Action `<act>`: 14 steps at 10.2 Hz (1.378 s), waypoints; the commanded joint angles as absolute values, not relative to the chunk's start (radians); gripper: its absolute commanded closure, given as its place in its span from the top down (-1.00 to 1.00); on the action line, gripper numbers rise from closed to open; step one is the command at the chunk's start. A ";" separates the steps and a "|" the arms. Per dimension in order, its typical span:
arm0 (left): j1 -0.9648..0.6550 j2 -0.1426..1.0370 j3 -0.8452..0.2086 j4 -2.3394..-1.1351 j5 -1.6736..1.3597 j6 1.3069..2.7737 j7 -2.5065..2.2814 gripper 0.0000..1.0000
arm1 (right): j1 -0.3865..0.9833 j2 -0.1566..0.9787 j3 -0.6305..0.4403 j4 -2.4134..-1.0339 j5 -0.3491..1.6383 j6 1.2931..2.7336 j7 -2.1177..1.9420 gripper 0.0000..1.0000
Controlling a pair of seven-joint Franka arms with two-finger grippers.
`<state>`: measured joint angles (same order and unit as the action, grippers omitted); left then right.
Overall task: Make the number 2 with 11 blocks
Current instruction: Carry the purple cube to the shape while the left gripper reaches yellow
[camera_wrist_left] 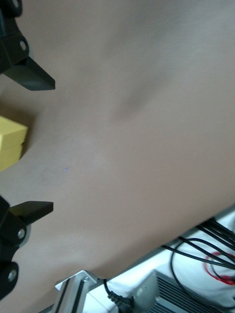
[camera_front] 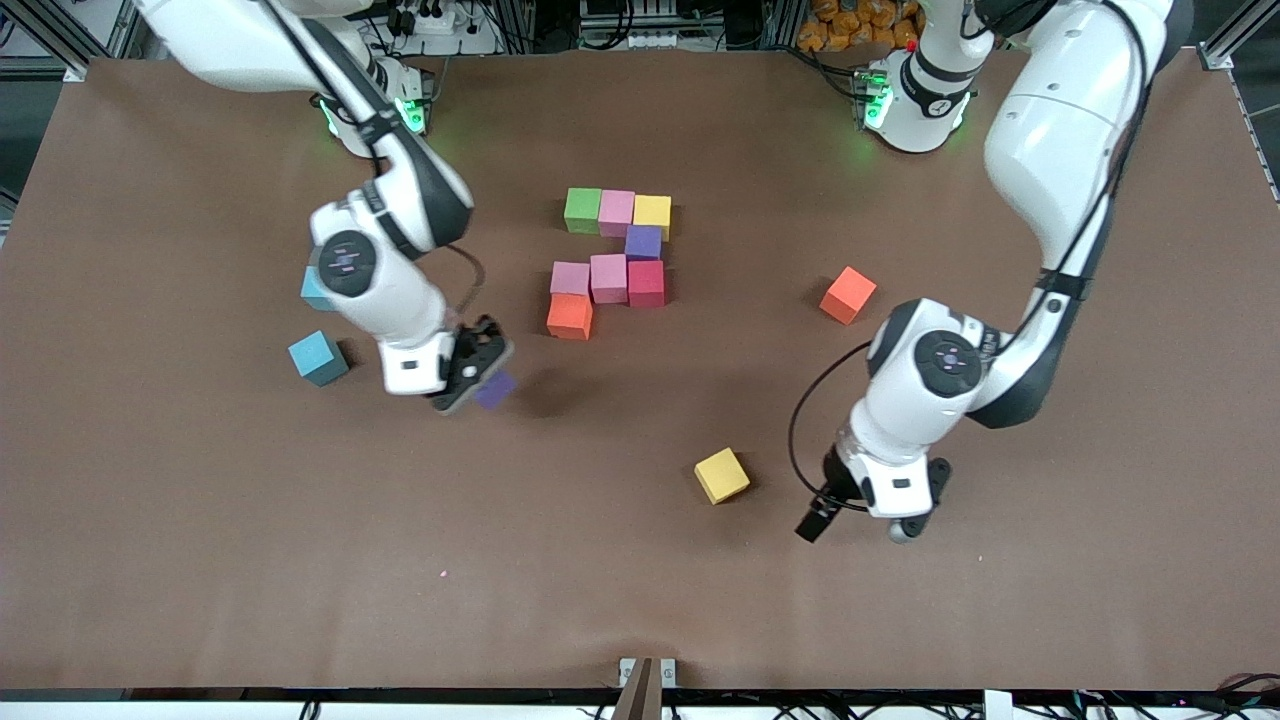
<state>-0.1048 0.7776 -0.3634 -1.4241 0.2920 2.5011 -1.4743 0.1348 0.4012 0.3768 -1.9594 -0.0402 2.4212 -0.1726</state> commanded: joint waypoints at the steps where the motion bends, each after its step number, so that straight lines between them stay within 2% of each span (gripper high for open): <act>1: -0.123 0.781 -0.353 -1.407 0.279 2.508 -1.602 1.00 | 0.222 0.486 0.361 -1.863 -0.041 2.411 0.201 -0.56; 4: -0.123 0.781 -0.332 -1.407 0.281 2.511 -1.773 1.00 | 0.395 0.569 0.217 -1.807 -0.046 2.414 0.551 -0.56; 6: -0.123 0.773 -0.261 -1.407 0.284 2.510 -1.900 1.00 | 0.411 0.577 0.180 -1.815 -0.043 2.407 0.641 -0.56; 9: -0.121 0.761 -0.200 -1.404 0.281 2.508 -2.052 1.00 | 0.445 0.584 0.181 -1.819 -0.040 2.398 0.790 -0.56; 14: -0.124 0.764 -0.213 -1.382 0.247 2.508 -2.336 1.00 | 0.474 0.629 0.181 -1.821 -0.041 2.405 0.824 -0.56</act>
